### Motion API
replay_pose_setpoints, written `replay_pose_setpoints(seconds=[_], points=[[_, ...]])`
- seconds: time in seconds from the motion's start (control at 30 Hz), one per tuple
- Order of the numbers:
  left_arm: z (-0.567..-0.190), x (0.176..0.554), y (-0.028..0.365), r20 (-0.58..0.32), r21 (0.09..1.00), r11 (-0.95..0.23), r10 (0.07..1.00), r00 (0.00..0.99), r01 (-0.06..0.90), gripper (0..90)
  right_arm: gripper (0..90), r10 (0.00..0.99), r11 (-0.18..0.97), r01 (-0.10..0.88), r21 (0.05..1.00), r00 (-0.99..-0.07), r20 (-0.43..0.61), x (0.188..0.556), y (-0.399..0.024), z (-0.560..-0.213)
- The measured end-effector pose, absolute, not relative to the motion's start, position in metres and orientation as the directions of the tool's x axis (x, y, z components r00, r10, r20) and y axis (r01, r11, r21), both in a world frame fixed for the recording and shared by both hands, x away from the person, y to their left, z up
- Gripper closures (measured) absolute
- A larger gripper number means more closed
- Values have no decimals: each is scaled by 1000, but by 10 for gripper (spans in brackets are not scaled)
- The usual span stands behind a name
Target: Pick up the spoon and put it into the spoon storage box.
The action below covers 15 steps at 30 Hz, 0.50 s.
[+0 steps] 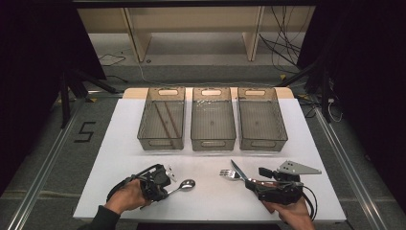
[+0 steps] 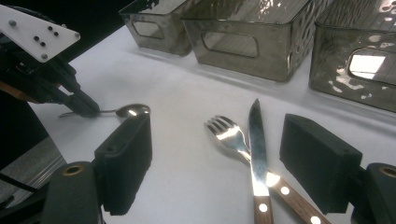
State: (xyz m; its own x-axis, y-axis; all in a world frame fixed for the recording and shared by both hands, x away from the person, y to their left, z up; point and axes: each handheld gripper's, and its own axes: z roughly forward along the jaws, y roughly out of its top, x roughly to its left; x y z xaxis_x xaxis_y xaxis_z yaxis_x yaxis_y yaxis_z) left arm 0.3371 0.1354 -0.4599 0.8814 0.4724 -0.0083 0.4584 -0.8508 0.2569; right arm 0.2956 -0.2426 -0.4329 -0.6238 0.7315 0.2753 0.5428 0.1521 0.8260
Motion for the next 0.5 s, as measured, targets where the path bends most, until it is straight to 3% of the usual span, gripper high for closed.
replay_pose_setpoints(seconds=[0.5], points=[[-444,342,138,-39,331,-808,504,863,488,848,260,732,149,544,826,-622,277,296,-243,-433]])
